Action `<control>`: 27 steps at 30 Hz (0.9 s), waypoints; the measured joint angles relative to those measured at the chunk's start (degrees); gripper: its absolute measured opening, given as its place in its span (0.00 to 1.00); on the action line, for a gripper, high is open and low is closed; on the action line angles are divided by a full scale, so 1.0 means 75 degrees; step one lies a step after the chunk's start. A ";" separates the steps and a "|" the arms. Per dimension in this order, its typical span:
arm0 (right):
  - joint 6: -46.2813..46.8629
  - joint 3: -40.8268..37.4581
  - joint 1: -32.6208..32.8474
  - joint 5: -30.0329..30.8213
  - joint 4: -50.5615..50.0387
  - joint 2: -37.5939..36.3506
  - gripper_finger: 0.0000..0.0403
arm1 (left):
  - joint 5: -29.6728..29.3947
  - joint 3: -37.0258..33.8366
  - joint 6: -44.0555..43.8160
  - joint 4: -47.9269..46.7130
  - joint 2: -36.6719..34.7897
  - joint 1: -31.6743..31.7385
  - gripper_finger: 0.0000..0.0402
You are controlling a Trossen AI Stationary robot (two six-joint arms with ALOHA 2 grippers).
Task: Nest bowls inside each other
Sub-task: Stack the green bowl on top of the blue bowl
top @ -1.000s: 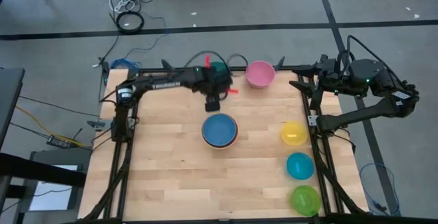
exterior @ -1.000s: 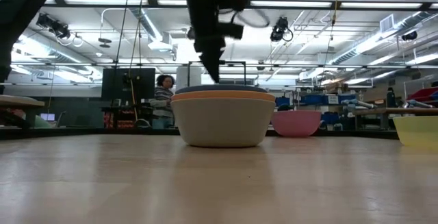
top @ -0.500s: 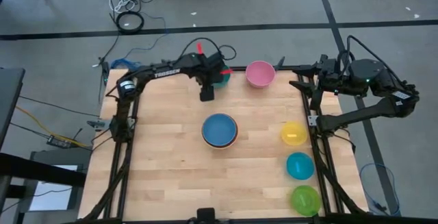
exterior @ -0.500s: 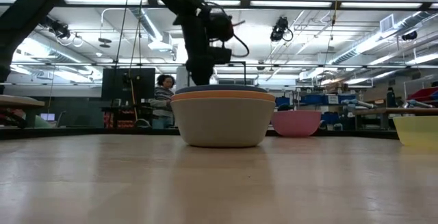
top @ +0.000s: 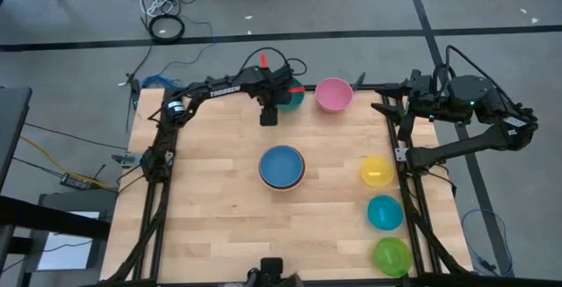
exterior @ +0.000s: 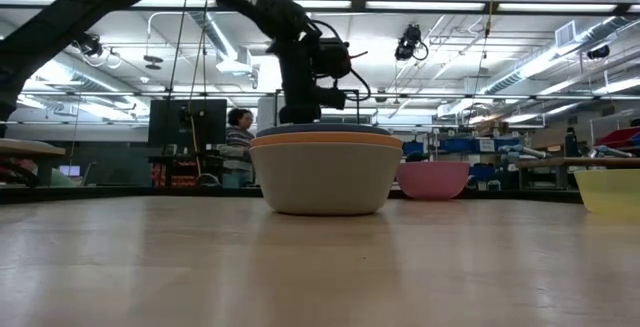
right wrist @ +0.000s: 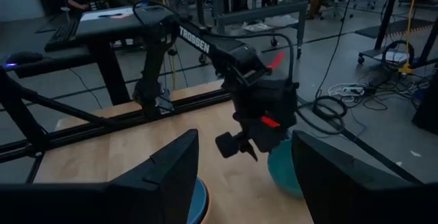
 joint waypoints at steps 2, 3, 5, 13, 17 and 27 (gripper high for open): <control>0.0000 0.0000 -0.0003 0.0000 0.0000 0.0001 0.55 | -0.0017 0.0138 0.0021 -0.0016 0.0000 0.0003 0.45; 0.0000 0.0000 0.0000 0.0000 0.0000 0.0001 0.55 | -0.0017 0.0188 0.0088 0.0012 0.0000 0.0000 0.45; -0.0001 0.0000 -0.0002 0.0004 0.0000 0.0000 0.55 | -0.0017 0.0231 0.0201 0.0123 -0.0003 0.0000 0.45; -0.0006 0.0000 -0.0003 0.0131 -0.0029 0.0000 0.55 | 0.0042 0.0247 0.0405 0.0125 0.0240 0.0011 0.45; -0.0011 0.0000 0.0000 0.0202 -0.0026 0.0011 0.55 | -0.0020 0.0241 0.0425 0.0155 0.0408 0.0011 0.45; -0.0023 0.0000 -0.0003 0.0325 0.0005 0.0017 0.55 | -0.0075 0.0235 0.0393 0.0010 0.0641 0.0017 0.25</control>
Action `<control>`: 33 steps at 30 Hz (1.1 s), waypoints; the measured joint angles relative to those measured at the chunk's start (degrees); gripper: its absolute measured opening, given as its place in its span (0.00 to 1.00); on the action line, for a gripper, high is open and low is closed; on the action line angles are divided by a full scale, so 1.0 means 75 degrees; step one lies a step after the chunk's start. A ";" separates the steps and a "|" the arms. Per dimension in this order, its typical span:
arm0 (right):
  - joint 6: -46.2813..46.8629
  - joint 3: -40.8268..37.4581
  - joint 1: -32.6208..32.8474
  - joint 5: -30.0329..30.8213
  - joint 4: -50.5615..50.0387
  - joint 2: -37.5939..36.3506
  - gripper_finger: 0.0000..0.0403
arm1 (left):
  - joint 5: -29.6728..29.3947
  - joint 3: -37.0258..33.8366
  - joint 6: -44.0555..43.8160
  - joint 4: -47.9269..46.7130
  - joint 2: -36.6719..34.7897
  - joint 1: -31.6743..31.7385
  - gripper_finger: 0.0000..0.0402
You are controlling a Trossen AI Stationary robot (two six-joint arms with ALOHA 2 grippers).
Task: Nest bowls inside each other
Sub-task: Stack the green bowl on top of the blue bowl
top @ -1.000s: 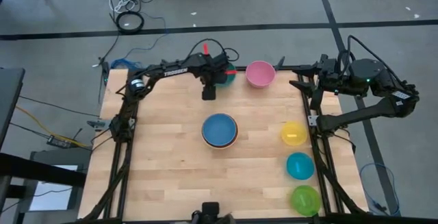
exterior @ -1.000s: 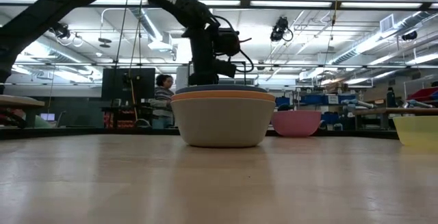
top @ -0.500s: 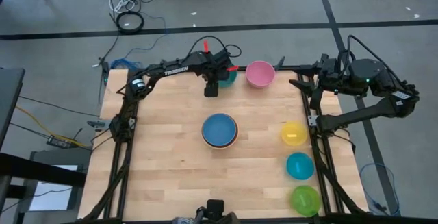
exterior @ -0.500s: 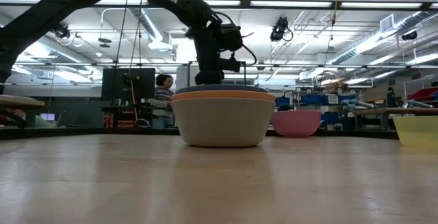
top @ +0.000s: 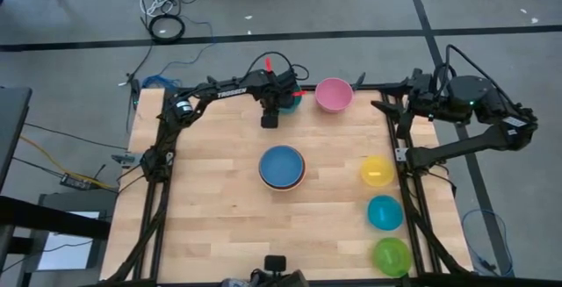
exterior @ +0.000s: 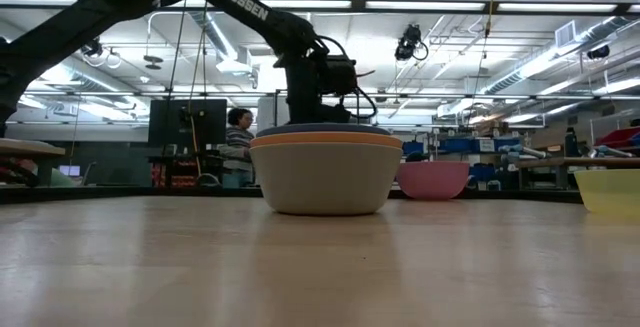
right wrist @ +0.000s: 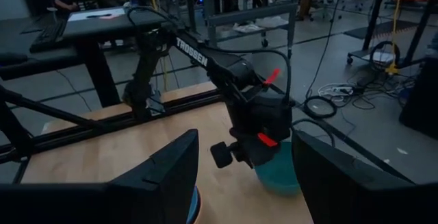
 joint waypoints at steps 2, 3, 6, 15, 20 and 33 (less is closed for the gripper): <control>-0.0003 0.0000 0.0000 0.0057 -0.0001 0.0000 0.55 | 0.0003 0.0002 0.0044 0.0000 -0.0005 -0.0004 0.10; -0.0003 0.0000 0.0000 0.0058 0.0001 0.0000 0.55 | -0.0002 0.0041 0.0071 -0.0078 -0.0006 -0.0016 0.05; 0.0000 0.0000 0.0000 0.0057 0.0001 0.0000 0.55 | -0.0030 0.0311 0.0119 -0.0412 -0.0017 -0.0130 0.03; 0.0023 0.0000 0.0000 0.0057 -0.0002 -0.0003 0.55 | 0.0009 0.1963 -0.0630 -0.2770 -0.0023 -0.1393 0.02; 0.0025 0.0000 0.0000 0.0055 -0.0005 0.0000 0.55 | 0.0143 0.3090 -0.1094 -0.4239 -0.0023 -0.2597 0.02; 0.0090 0.0000 0.0000 0.0008 0.0008 0.0005 0.55 | 0.0423 0.3343 -0.2857 -0.4348 -0.0189 -0.4765 0.02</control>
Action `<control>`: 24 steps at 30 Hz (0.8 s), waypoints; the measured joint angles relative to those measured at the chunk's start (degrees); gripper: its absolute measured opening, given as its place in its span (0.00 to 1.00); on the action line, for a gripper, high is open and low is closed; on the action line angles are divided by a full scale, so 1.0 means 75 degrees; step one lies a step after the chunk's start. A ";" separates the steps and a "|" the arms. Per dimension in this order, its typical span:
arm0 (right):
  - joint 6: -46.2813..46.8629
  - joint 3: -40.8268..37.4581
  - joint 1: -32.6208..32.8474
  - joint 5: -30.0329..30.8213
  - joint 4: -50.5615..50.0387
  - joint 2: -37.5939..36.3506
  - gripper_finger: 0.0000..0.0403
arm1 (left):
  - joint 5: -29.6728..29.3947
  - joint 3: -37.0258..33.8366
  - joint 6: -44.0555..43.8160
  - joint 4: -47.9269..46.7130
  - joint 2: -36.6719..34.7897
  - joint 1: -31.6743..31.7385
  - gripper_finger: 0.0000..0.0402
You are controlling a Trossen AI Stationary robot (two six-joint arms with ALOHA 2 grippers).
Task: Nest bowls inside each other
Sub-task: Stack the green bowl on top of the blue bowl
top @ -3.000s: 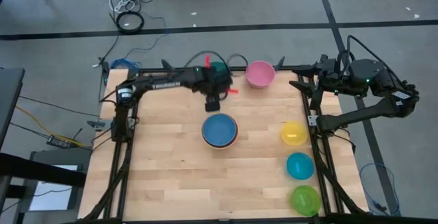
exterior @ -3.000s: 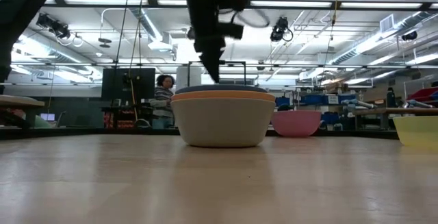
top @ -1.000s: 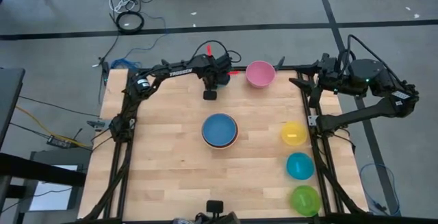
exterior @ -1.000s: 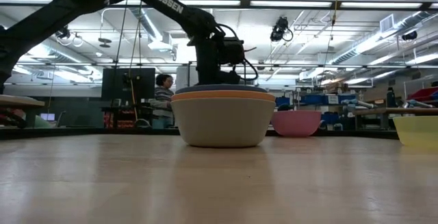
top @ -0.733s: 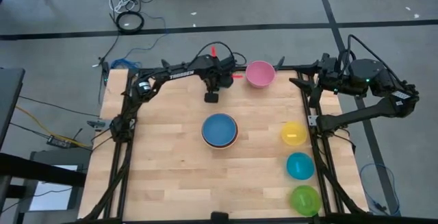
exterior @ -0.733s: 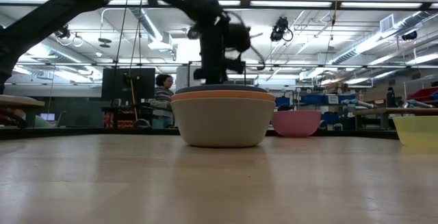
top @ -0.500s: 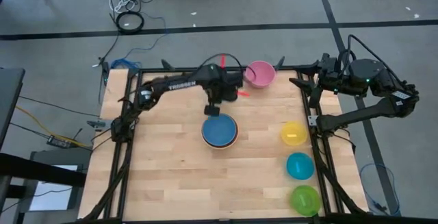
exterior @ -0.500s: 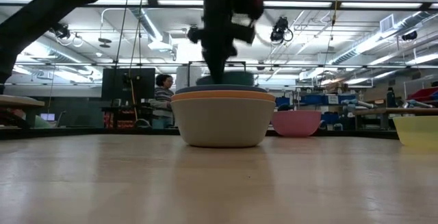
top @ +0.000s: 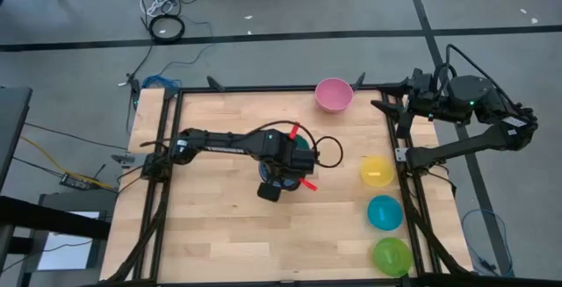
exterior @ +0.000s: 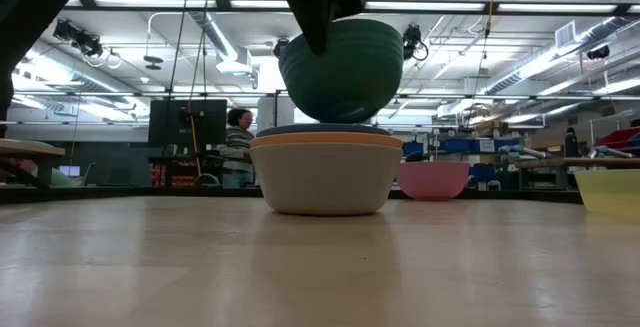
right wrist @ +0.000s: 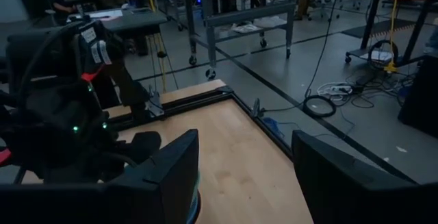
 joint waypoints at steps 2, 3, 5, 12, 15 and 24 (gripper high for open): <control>0.0058 0.0000 0.0000 -0.0026 0.0014 0.0006 0.55 | 0.0006 -0.0073 -0.0177 0.0025 0.0003 0.0013 0.02; 0.0112 0.0000 0.0000 -0.0108 0.0013 0.0006 0.55 | 0.0010 -0.0175 -0.0188 0.0025 0.0003 0.0030 0.02; 0.0161 0.0000 0.0000 -0.0253 0.0013 0.0006 0.55 | 0.0059 -0.0431 -0.0296 -0.0013 0.0012 0.0066 0.02; 0.0196 0.0000 0.0003 -0.0350 -0.0117 0.0008 0.55 | 0.0518 -0.1728 -0.0384 0.0606 0.0041 0.0108 0.02; 0.0157 0.0000 0.0003 -0.0350 -0.0151 0.0037 0.55 | 0.0606 -0.1917 -0.0415 0.0982 0.0041 0.0102 0.02; 0.0125 0.0000 0.0003 -0.0350 -0.0442 0.0408 0.55 | 0.0001 -0.1723 -0.0853 0.1311 0.0008 0.0082 0.25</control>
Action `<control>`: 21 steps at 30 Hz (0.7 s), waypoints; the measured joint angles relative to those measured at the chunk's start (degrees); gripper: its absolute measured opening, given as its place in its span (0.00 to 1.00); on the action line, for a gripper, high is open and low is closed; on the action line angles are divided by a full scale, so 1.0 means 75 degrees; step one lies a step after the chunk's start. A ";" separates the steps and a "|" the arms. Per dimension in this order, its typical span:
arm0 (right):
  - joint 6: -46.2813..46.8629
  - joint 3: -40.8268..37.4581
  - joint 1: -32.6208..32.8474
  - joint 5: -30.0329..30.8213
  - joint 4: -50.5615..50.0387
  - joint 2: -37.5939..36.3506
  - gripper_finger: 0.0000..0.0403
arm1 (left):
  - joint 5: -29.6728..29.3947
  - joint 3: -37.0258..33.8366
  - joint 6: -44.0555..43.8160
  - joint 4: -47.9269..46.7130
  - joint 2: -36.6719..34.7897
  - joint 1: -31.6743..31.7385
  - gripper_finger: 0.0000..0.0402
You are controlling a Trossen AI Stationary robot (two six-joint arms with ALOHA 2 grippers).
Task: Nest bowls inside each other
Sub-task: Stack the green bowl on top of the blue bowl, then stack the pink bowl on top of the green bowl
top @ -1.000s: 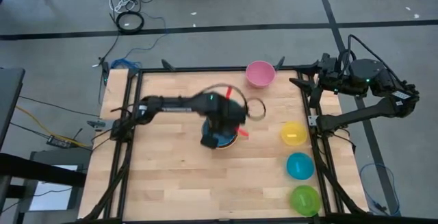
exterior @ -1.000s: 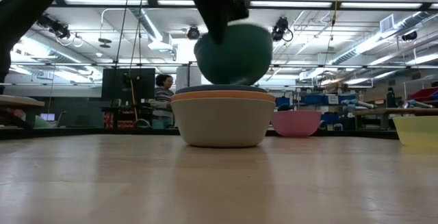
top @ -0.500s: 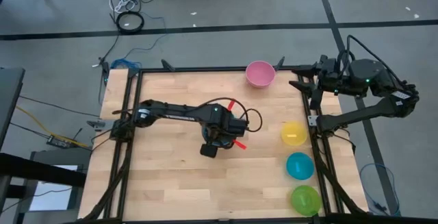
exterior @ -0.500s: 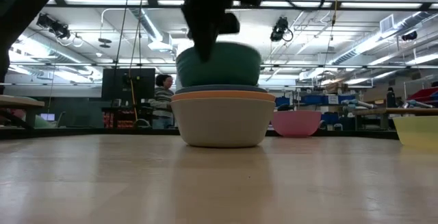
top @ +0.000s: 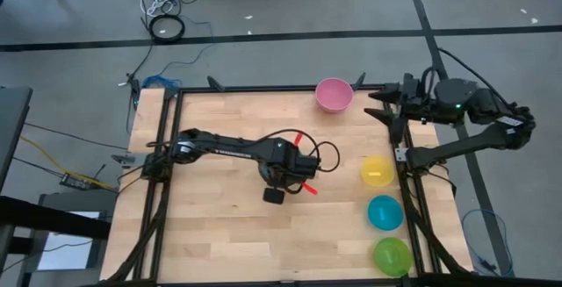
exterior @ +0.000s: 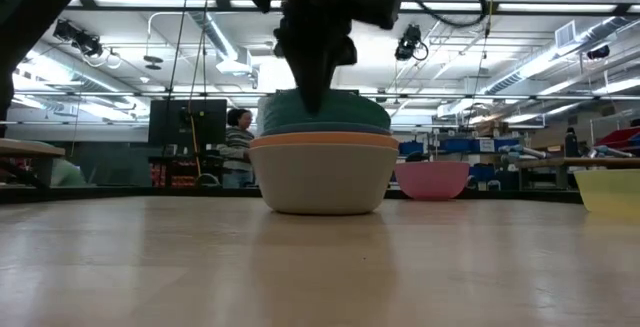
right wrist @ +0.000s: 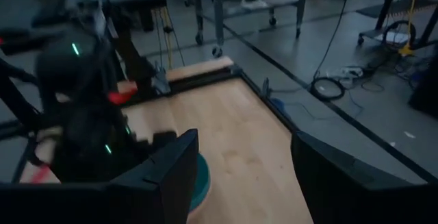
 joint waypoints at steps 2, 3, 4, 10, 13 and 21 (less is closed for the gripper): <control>0.0012 0.0000 0.0000 0.0002 -0.0139 0.0141 0.55 | -0.0123 0.0172 -0.0103 -0.0006 -0.0014 -0.0026 0.31; 0.0038 0.0000 -0.0002 0.0002 -0.0197 0.0223 0.55 | -0.0172 0.0254 -0.0126 -0.0012 -0.0014 -0.0031 0.34; 0.0041 0.0000 -0.0003 0.0003 -0.0233 0.0311 0.56 | -0.0193 0.0337 -0.0134 0.0006 -0.0014 -0.0032 0.38; 0.0047 0.0000 -0.0003 0.0057 -0.0227 0.0748 0.58 | -0.0194 0.0580 -0.0319 -0.0001 -0.0017 -0.0038 0.56; 0.0055 0.0000 -0.0003 0.0228 -0.0223 0.0818 0.58 | -0.0191 0.0580 -0.0442 -0.0124 -0.0017 -0.0041 0.63; 0.0191 0.0000 -0.0011 0.0515 -0.0509 0.0755 0.56 | -0.0344 0.0580 -0.0585 -0.0302 -0.0154 -0.0041 0.71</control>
